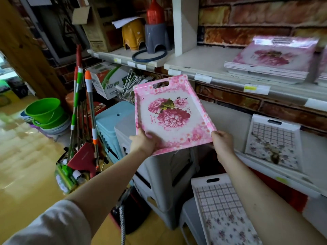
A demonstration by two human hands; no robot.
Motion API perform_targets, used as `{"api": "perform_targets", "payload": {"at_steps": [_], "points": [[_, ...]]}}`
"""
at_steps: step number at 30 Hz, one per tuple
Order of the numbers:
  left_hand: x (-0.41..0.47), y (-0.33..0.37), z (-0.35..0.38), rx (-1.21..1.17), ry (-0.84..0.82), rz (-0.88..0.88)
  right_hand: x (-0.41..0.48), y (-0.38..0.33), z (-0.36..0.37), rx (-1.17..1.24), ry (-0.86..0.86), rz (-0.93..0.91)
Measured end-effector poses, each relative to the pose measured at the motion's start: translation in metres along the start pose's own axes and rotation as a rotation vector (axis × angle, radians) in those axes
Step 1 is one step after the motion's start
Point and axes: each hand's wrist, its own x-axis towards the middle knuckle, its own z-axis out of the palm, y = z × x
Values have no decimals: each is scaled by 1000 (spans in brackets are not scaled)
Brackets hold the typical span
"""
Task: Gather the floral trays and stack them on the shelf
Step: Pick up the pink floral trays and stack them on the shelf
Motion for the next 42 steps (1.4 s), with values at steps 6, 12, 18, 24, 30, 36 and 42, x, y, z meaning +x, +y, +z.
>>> {"api": "perform_targets", "payload": {"at_steps": [6, 12, 18, 24, 30, 36, 42], "points": [[-5, 45, 5, -64, 25, 107, 10, -12, -44, 6, 81, -29], [-18, 85, 19, -32, 15, 221, 15, -15, -87, 49, 144, -43], [-22, 118, 23, 9, 55, 329, 20, -26, -119, 75, 204, -51], [-13, 178, 19, -57, 46, 482, 43, -46, -147, 143, 294, -109], [18, 228, 33, -109, -37, 559, 70, -67, -163, 170, 398, -155], [60, 286, 48, -112, -113, 663, 105, -85, -173, 166, 467, -137], [96, 337, 62, -116, -167, 720, 147, -97, -177, 121, 537, -128]]}}
